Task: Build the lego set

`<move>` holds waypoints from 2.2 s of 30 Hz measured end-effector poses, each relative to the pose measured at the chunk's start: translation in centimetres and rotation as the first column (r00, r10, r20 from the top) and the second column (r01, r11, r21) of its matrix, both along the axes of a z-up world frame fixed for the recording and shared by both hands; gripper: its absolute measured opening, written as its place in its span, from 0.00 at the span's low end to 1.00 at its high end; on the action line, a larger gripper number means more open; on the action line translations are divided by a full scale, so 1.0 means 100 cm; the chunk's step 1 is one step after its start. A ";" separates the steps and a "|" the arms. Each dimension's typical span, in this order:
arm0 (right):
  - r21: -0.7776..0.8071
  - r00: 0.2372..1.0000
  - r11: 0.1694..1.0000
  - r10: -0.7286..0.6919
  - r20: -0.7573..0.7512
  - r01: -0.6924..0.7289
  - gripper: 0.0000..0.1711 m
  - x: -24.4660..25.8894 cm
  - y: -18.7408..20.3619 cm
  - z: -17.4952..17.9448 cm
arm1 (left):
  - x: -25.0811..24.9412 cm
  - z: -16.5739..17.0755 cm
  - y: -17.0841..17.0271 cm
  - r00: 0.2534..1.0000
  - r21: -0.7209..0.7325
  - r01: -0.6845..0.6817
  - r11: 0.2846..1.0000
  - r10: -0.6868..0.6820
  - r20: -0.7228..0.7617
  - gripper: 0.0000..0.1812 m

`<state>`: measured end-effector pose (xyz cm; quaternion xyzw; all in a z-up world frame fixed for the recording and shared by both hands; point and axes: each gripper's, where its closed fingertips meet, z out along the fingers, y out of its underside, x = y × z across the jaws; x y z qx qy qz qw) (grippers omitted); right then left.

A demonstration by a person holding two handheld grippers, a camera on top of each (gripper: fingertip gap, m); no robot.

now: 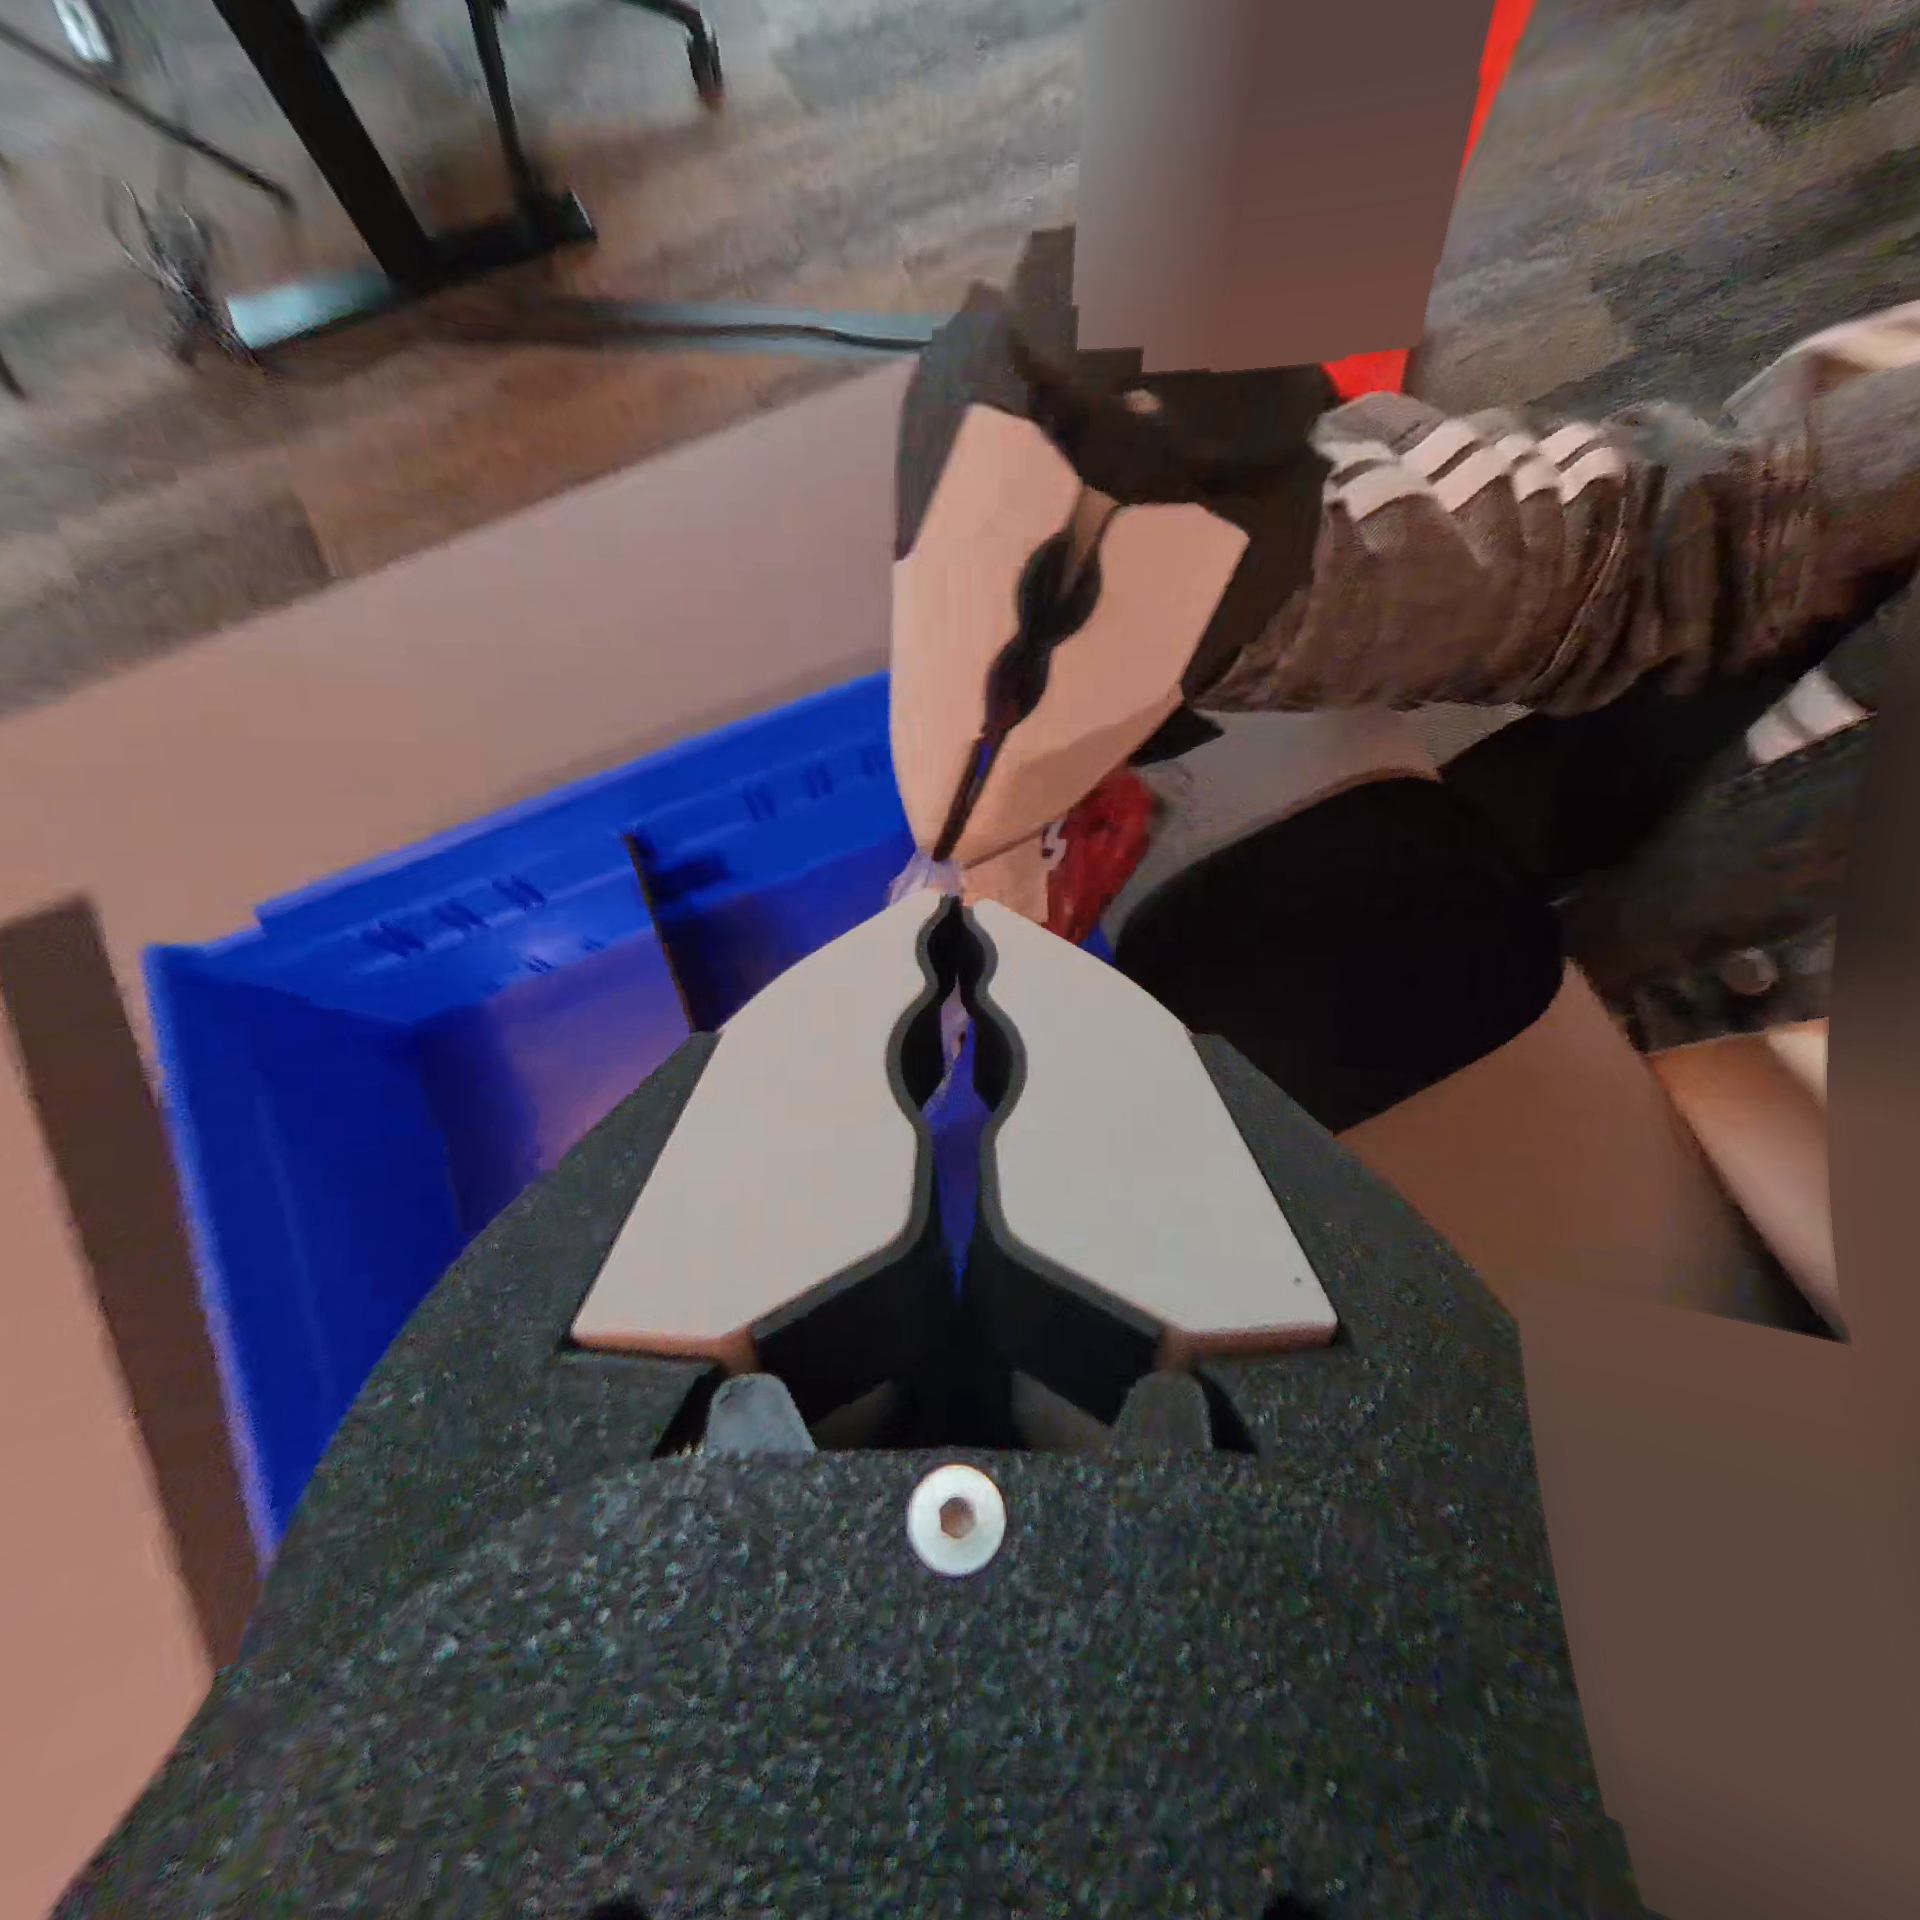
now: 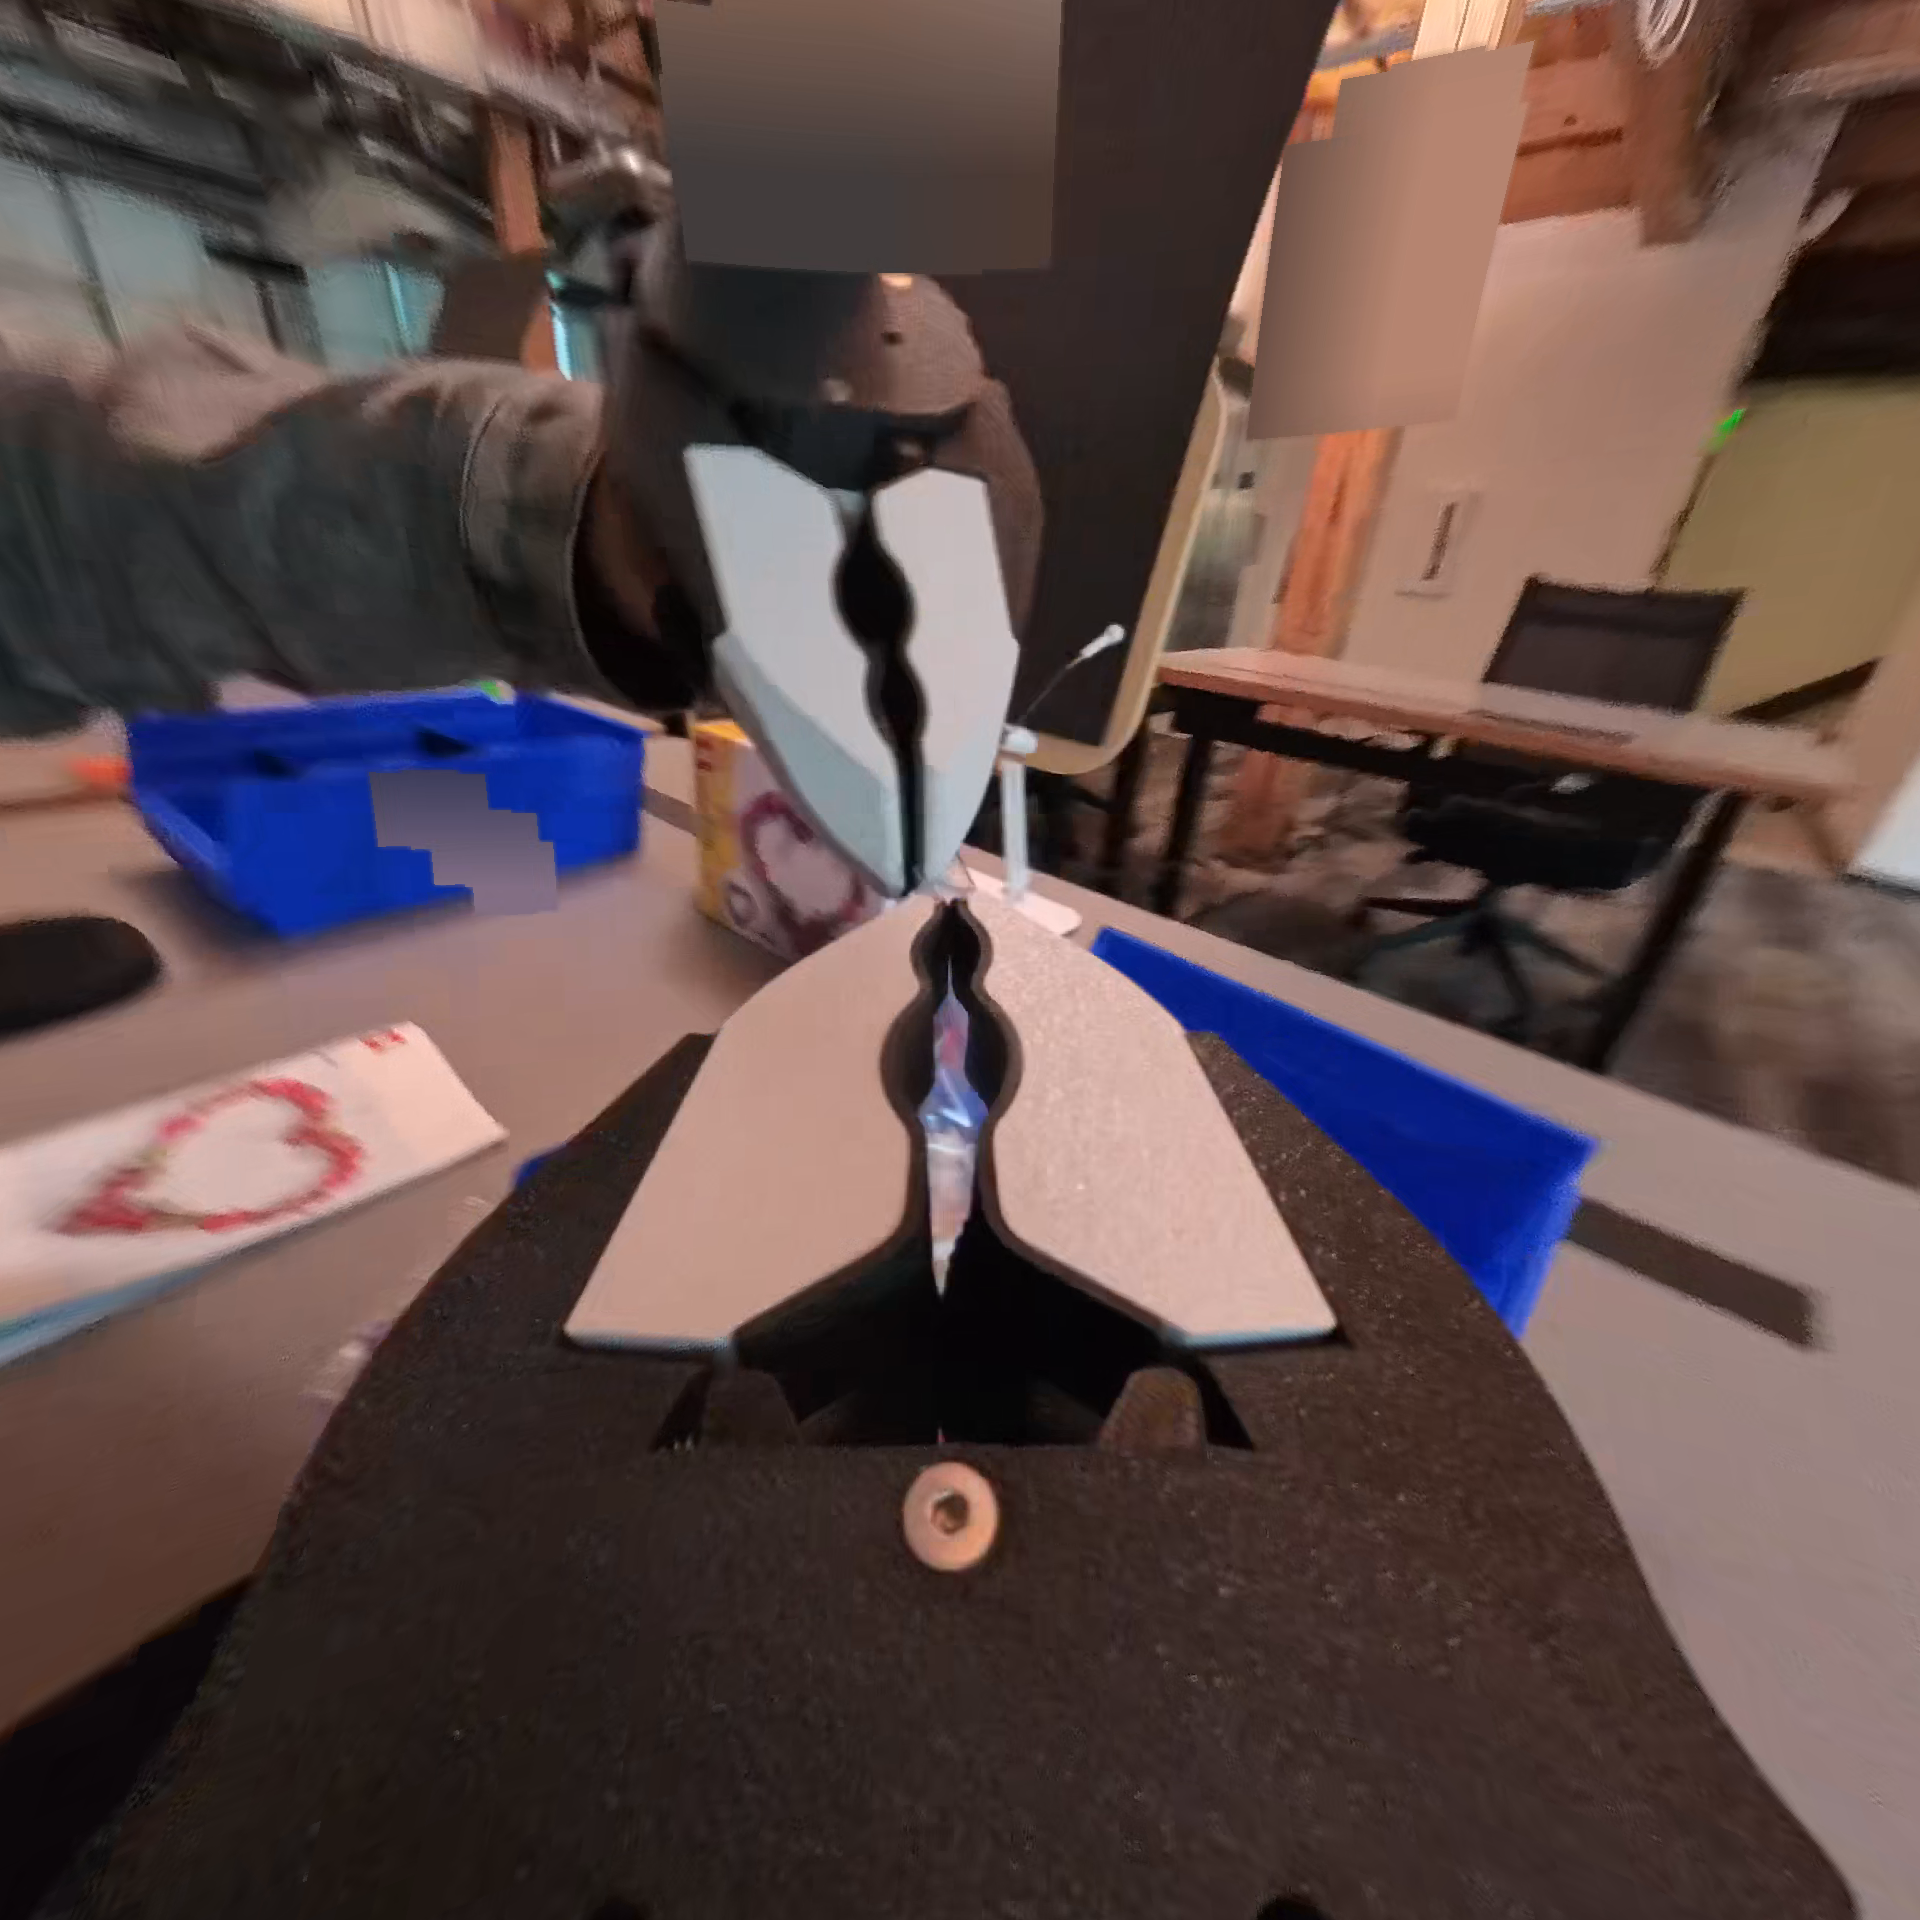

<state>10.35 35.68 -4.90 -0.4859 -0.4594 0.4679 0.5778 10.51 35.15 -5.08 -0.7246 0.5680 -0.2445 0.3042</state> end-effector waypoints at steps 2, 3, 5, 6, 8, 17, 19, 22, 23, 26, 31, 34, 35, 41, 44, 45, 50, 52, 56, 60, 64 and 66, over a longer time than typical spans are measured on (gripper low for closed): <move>-0.069 1.000 0.998 0.012 -0.003 -0.013 0.00 -0.001 0.002 0.002 | 0.001 0.000 -0.001 0.997 0.150 0.033 0.988 -0.022 -0.075 0.00; -0.088 1.000 0.996 0.013 0.008 -0.012 0.00 -0.002 0.003 0.001 | 0.002 -0.001 -0.001 0.991 0.230 0.058 0.971 -0.028 -0.131 0.00; -0.131 0.999 0.991 0.028 0.019 -0.026 0.00 -0.004 0.002 0.001 | 0.002 -0.001 -0.001 0.978 0.351 0.085 0.933 -0.011 -0.209 0.00; -0.148 0.999 0.988 0.037 0.027 -0.032 0.00 -0.005 0.000 0.001 | 0.002 -0.002 -0.002 0.973 0.381 0.099 0.919 -0.009 -0.232 0.00; -0.123 0.998 0.992 0.001 0.069 0.008 0.00 -0.008 -0.001 -0.002 | -0.001 -0.004 -0.004 0.968 0.419 0.111 0.901 -0.002 -0.252 0.00; -0.104 0.973 0.983 -0.131 0.192 0.153 0.00 -0.027 0.005 -0.027 | -0.017 -0.032 -0.004 0.925 0.511 0.124 0.850 0.088 -0.370 0.00; -0.128 0.981 0.982 -0.119 0.154 0.140 0.00 -0.028 0.004 -0.024 | -0.015 -0.031 -0.011 0.943 0.493 0.116 0.862 0.061 -0.328 0.00; -0.117 0.979 0.982 -0.131 0.155 0.150 0.00 -0.032 0.002 -0.021 | -0.017 -0.027 -0.014 0.953 0.497 0.107 0.861 0.054 -0.300 0.00; -0.134 0.983 0.981 -0.122 0.134 0.140 0.00 -0.032 0.002 -0.019 | -0.021 -0.025 -0.014 0.956 0.482 0.093 0.871 0.057 -0.289 0.00; -0.177 1.000 0.984 0.005 0.018 -0.002 0.00 -0.024 -0.009 -0.001 | -0.034 0.006 -0.014 0.993 0.377 -0.050 0.925 0.086 -0.078 0.00; -0.195 0.997 0.977 0.080 -0.017 -0.082 0.00 -0.019 -0.017 0.015 | -0.051 0.042 -0.021 0.990 0.391 -0.129 0.912 0.095 0.103 0.31; -0.172 0.992 0.977 0.127 -0.013 -0.127 0.00 -0.020 -0.028 0.027 | -0.051 0.045 -0.027 0.990 0.510 -0.137 0.849 0.096 0.106 0.43; -0.166 0.987 0.973 0.157 -0.017 -0.158 0.00 -0.021 -0.036 0.031 | -0.051 0.044 -0.031 0.989 0.519 -0.138 0.844 0.092 0.115 0.45; -0.153 0.937 0.925 0.344 -0.060 -0.349 0.00 -0.033 -0.092 0.057 | -0.057 0.032 -0.072 0.975 0.452 -0.155 0.879 0.064 0.211 0.38; -0.148 0.911 0.900 0.409 -0.042 -0.411 0.00 -0.045 -0.122 0.058 | -0.062 0.039 -0.113 0.968 0.467 -0.134 0.874 0.013 0.253 0.16; -0.140 0.905 0.894 0.425 -0.035 -0.425 0.00 -0.050 -0.132 0.056 | -0.067 0.038 -0.126 0.967 0.467 -0.140 0.873 0.019 0.254 0.08; -0.105 0.828 0.828 0.558 0.056 -0.551 0.00 -0.084 -0.190 0.038 | -0.089 0.023 -0.199 0.932 0.406 -0.251 0.879 0.107 0.346 0.01; -0.093 0.749 0.759 0.651 0.123 -0.644 0.00 -0.099 -0.216 0.027 | -0.102 0.013 -0.230 0.923 0.400 -0.298 0.867 0.156 0.351 0.03; -0.107 0.440 0.465 0.877 0.195 -0.879 0.00 -0.106 -0.266 0.020 | -0.146 0.003 -0.296 0.895 0.366 -0.372 0.853 0.224 0.387 0.22; -0.184 0.234 0.309 0.911 0.340 -0.933 0.00 -0.135 -0.289 -0.003 | -0.172 0.004 -0.328 0.769 0.186 -0.539 0.822 0.389 0.508 0.45; -0.240 0.088 0.232 0.867 0.491 -0.943 0.00 -0.164 -0.311 -0.034 | -0.166 -0.049 -0.310 0.710 0.135 -0.661 0.738 0.557 0.431 0.52; -0.248 0.061 0.235 0.830 0.555 -0.940 0.00 -0.175 -0.316 -0.050 | -0.162 -0.078 -0.305 0.724 0.145 -0.657 0.740 0.566 0.394 0.35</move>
